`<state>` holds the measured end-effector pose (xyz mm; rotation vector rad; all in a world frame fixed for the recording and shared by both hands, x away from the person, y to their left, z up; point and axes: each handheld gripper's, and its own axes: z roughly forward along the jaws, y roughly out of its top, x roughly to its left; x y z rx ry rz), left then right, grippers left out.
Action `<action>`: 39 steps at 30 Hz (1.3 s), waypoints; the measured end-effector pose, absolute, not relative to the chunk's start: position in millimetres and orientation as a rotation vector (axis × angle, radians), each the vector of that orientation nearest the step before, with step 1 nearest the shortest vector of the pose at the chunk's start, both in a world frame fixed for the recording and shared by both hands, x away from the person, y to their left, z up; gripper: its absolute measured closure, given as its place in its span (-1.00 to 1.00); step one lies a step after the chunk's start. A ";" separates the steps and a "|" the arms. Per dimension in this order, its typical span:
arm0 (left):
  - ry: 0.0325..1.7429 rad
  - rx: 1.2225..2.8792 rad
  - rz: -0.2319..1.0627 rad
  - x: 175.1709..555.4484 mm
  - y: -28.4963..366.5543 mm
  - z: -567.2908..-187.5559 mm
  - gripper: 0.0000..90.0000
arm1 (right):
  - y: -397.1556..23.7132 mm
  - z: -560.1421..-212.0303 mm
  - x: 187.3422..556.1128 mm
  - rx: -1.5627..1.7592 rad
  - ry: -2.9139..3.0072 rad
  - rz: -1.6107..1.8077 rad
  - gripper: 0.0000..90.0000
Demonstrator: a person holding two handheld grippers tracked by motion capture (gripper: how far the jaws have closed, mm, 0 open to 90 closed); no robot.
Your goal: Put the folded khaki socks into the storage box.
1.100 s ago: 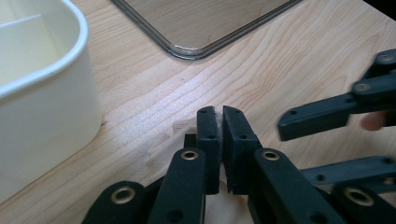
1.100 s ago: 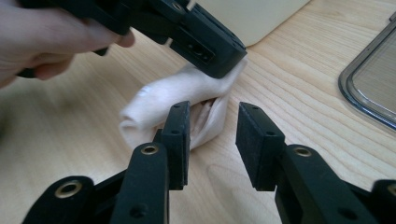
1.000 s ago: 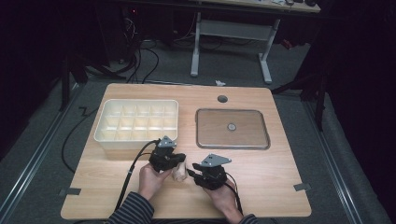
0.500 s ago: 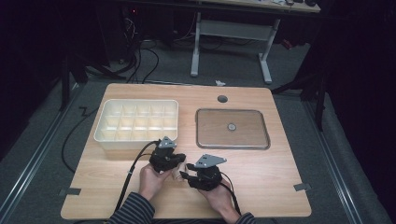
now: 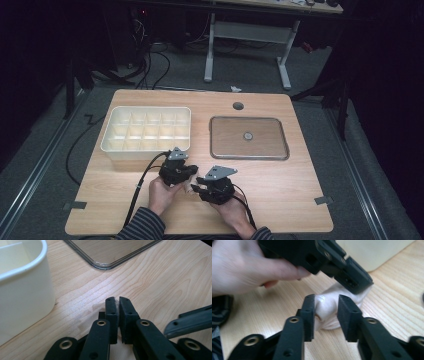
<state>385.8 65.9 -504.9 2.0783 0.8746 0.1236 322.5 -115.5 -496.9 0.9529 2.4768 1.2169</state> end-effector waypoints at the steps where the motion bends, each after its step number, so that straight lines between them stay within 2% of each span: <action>1: 0.874 2.078 0.125 385.6 66.4 -504.9 0.92 | -115.3 -498.5 323.5 0.952 2.482 1.212 0.60; 5: 0.879 2.070 0.116 386.2 67.8 -506.2 0.92 | -113.2 -503.8 322.3 0.931 2.503 1.177 0.85; 7: 0.884 2.063 0.108 386.5 69.0 -507.3 0.92 | -112.9 -506.6 321.7 0.930 2.506 1.158 0.88; 29: 0.917 2.047 0.072 397.4 68.3 -520.8 0.92 | -121.7 -524.8 324.0 0.935 2.535 1.078 0.94; 32: 0.885 2.043 0.136 390.9 67.4 -515.5 0.80 | -122.1 -524.7 324.2 0.946 2.522 1.093 0.94; 34: 0.876 2.031 0.183 384.9 66.6 -509.7 0.58 | -122.8 -525.0 324.1 0.962 2.514 1.110 0.93; 39: 0.925 2.016 0.268 371.0 72.1 -500.4 0.27 | -123.9 -526.1 323.1 0.982 2.501 1.119 0.93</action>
